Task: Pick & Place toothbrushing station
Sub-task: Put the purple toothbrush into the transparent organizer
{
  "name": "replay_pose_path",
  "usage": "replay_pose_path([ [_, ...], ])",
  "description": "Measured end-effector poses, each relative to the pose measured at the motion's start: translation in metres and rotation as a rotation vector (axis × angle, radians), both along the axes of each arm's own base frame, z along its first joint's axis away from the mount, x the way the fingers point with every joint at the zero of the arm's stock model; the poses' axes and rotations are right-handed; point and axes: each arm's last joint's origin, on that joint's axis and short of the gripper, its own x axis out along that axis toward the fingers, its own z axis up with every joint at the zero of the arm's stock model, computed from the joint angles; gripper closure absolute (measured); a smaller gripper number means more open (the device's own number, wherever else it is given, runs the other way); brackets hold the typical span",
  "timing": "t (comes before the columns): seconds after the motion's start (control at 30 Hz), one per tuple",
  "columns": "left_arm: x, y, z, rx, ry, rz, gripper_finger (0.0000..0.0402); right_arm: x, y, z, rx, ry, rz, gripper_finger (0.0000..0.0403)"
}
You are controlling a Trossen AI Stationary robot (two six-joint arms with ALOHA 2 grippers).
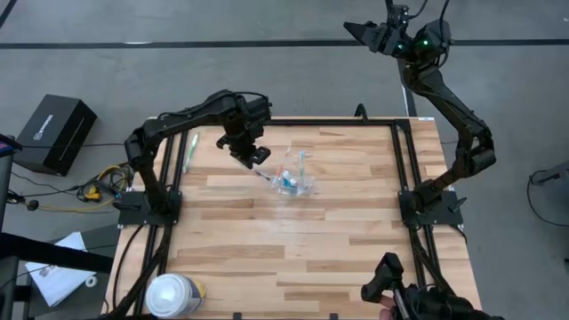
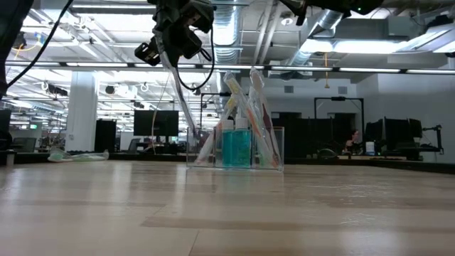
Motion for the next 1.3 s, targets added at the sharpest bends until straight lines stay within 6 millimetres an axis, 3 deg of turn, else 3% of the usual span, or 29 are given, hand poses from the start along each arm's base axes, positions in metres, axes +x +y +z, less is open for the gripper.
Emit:
replay_pose_path([
  [0.6, 0.0, 0.016, -0.003, 0.023, -0.031, 0.044, 0.0395, 0.0, 0.0, 0.0, -0.006, 0.001, -0.002, 0.0101],
  [1.3, 0.006, 0.019, -0.014, 0.028, -0.045, 0.009, 0.0393, 0.006, 0.004, 0.0, 0.002, 0.0, 0.023, 0.0101],
])
